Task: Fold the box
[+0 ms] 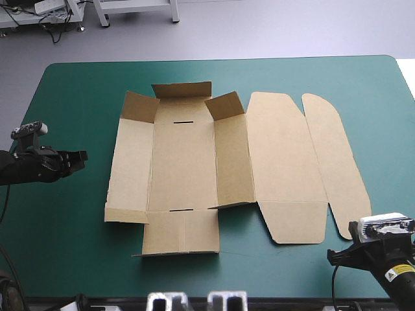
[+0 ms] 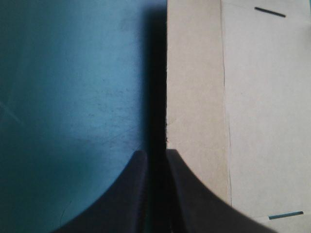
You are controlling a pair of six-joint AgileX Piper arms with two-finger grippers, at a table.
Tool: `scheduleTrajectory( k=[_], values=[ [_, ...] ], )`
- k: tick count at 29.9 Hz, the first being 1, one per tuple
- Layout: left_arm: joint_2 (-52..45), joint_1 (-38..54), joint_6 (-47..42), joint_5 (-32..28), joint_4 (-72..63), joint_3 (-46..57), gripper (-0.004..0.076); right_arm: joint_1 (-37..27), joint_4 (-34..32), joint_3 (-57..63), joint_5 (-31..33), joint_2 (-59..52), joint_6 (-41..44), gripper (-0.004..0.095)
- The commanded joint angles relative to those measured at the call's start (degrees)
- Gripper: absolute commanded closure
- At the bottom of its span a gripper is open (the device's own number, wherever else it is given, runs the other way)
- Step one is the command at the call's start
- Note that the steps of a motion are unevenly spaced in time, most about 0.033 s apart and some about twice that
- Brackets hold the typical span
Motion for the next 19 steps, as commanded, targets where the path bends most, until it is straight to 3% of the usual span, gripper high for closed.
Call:
scheduleTrajectory(
  k=[1,5,7,19],
  values=[
    [2.8,0.2,0.7,2.8,-3.8,-1.4,0.0449,0.1,0.4,-1.1,-4.9,0.7,-0.1,0.0928],
    [7.3,0.1,3.8,3.1,-7.6,-0.1,0.0182,0.1,0.6,-1.0,-5.0,0.7,-0.1,0.0928],
    [8.9,0.1,4.7,3.0,-8.4,-0.1,0.012,0.1,0.6,-1.0,-5.0,0.7,-0.1,0.0928],
    [21.7,-0.5,12.0,13.5,-18.5,-0.1,0.011,0.1,0.6,-1.0,-5.0,0.7,-0.1,0.0928]
  ],
)
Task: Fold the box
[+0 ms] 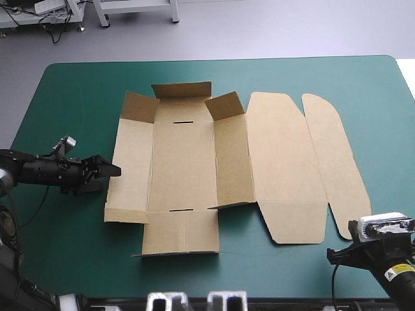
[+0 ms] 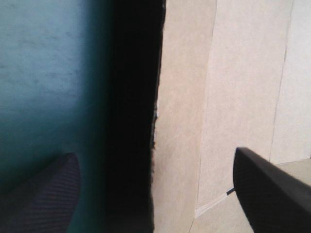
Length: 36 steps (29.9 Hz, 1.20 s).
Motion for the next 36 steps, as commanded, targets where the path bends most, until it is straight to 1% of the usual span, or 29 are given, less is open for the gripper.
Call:
scheduleTrajectory(
  k=[1,5,8,9,11,12,14,16,18,20,25,28,31,34,36],
  values=[
    [0.0,-1.2,1.3,4.1,-4.2,-1.3,0.0117,0.1,0.4,-1.5,-4.0,0.7,-0.1,0.0928],
    [1.8,-4.7,1.4,3.6,-3.4,-1.3,0.0153,0.1,0.4,-1.5,-4.0,0.7,-0.1,0.0928],
    [2.5,-8.1,1.1,0.4,-3.1,-1.3,0.0197,0.1,0.4,-1.5,-4.0,0.7,-0.1,0.0928],
    [2.7,-8.8,0.7,-0.8,-3.2,-1.3,0.0227,0.1,0.4,-1.5,-4.0,0.7,-0.1,0.0928],
    [2.7,-9.6,-0.5,-2.9,-3.2,-1.3,0.0318,0.1,0.4,-1.5,-4.0,0.7,-0.1,0.0929],
    [2.7,-9.6,-0.8,-3.4,-3.2,-1.3,0.0393,0.1,0.4,-1.5,-4.0,0.7,-0.1,0.0928],
    [2.7,-9.6,-0.8,-3.4,-3.3,-1.3,0.0584,0.1,0.4,-1.5,-4.0,0.7,-0.1,0.0928],
    [2.7,-9.6,-0.4,-3.0,-3.1,-1.3,0.0732,0.1,0.4,-1.5,-4.0,0.7,-0.1,0.0928],
    [2.7,-9.6,0.7,-2.7,-3.7,-1.3,0.0729,0.1,0.4,-1.5,-4.0,0.7,-0.1,0.0928],
    [2.7,-9.6,3.6,-1.6,-4.2,-1.3,0.0732,0.1,0.4,-1.5,-4.0,0.7,-0.1,0.0928],
    [2.7,-9.6,10.0,3.6,-6.2,-1.3,0.0734,0.1,0.4,-1.5,-4.0,0.7,-0.1,0.0928],
    [2.0,-10.2,12.4,4.1,-6.2,-1.7,0.0734,0.1,0.3,-1.5,-4.1,0.7,-0.1,0.0928],
    [1.5,-10.7,12.0,4.7,-5.9,-3.9,0.0734,0.1,0.3,-1.5,-4.1,0.7,-0.1,0.0928],
    [1.2,-11.6,11.8,7.2,-5.8,-7.4,0.0734,0.1,0.3,-1.5,-4.1,0.7,-0.1,0.0928],
    [0.7,-13.0,11.1,7.2,-4.4,-10.3,0.0734,0.1,0.1,-1.5,-4.1,0.7,-0.1,0.0928]
  ],
)
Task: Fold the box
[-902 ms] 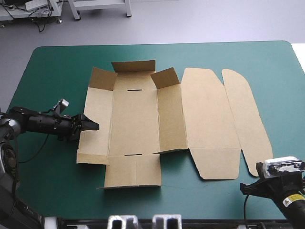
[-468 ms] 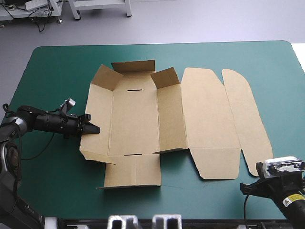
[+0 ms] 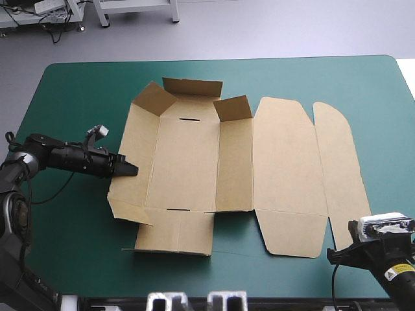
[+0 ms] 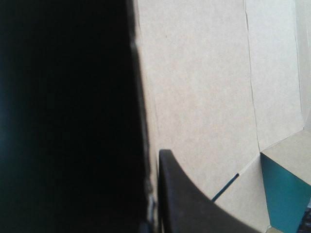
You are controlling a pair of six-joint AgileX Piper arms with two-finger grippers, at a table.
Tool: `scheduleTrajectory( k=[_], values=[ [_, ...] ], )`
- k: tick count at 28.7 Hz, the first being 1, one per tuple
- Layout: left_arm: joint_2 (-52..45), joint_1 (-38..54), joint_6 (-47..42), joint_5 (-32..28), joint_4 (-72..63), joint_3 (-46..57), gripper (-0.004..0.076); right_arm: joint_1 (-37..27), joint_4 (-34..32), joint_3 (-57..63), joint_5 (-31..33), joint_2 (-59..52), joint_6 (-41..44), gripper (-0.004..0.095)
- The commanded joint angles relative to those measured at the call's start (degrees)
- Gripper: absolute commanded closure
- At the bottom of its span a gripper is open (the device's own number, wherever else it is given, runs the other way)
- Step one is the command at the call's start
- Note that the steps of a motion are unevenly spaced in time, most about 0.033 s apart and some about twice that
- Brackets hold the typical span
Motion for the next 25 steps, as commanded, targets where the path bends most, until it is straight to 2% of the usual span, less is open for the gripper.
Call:
scheduleTrajectory(
  k=[1,11,20,24,25],
  values=[
    [-3.8,-2.5,-0.4,6.6,-0.6,-5.9,0.0734,0.1,0.1,-1.5,-4.1,0.7,-0.1,0.0928],
    [-3.9,-16.2,-11.2,6.6,16.7,-26.2,0.0734,0.1,-0.4,-1.5,-4.1,0.7,-0.1,0.0928],
    [-3.7,-25.3,-7.9,3.3,21.6,-38.1,0.0734,0.1,-1.7,-1.5,-4.2,0.7,-0.1,0.0928],
    [-3.7,-29.3,-7.8,0.8,26.1,-39.6,0.0734,0.1,-1.5,-1.5,-8.2,0.7,-0.1,0.0928],
    [-3.7,-31.6,-7.8,-1.8,29.5,-39.6,0.0734,0.1,-1.5,-1.5,-11.6,1.2,-0.1,0.0928]
  ],
)
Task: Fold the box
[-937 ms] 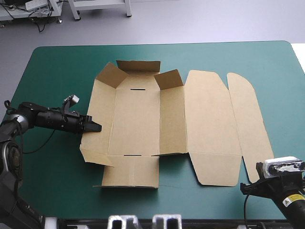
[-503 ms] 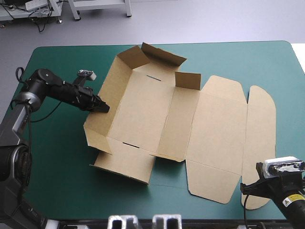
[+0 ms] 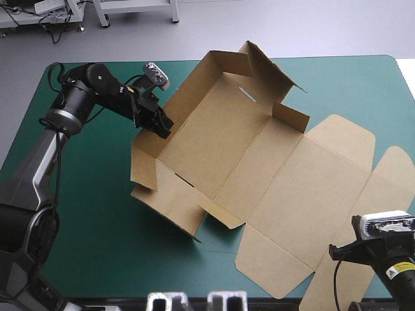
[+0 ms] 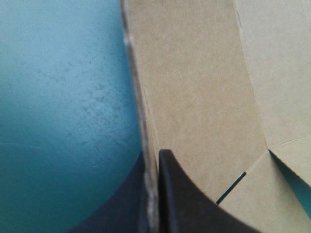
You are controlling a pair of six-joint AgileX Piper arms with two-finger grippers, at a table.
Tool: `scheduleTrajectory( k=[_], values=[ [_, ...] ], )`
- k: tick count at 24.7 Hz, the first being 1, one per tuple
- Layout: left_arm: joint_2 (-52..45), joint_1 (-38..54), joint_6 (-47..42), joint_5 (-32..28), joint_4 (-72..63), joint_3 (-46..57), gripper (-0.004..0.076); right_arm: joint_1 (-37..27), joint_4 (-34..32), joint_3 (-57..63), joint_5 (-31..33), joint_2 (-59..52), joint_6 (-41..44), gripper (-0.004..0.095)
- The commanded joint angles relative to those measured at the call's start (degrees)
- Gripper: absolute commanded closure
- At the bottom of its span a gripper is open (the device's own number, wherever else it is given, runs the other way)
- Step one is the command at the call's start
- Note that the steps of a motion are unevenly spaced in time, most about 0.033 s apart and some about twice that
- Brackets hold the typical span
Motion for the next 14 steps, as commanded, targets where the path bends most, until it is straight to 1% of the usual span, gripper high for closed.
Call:
scheduleTrajectory(
  k=[1,2,5,9,11,12,14],
  values=[
    [-2.8,-4.1,1.0,-5.0,4.0,-2.0,0.0734,0.1,0.1,-1.6,-9.1,1.7,0.1,0.0928],
    [-2.8,-6.5,-0.7,-8.7,8.4,-2.0,0.0734,0.1,1.1,-1.8,-10.4,3.6,3.1,0.0928],
    [-2.8,-10.4,-1.2,-16.2,16.8,-2.0,0.0734,0.1,4.6,-2.9,-10.4,7.2,1.1,0.0928],
    [-2.7,-13.9,-1.4,-26.3,28.2,-2.0,0.0734,0.1,5.1,-6.4,-11.0,12.1,0.0,0.0928],
    [-2.7,-14.2,-1.2,-29.5,31.0,-2.1,0.0734,0.1,6.6,-8.6,-12.0,13.8,0.0,0.0928],
    [-2.7,-14.4,0.3,-30.4,31.0,-2.1,0.0734,0.1,8.4,-11.0,-12.0,15.4,0.0,0.0928],
    [-2.7,-14.4,3.1,-29.6,29.0,-2.1,0.0734,0.1,8.6,-13.7,-11.8,17.8,-0.2,0.0928]
  ],
)
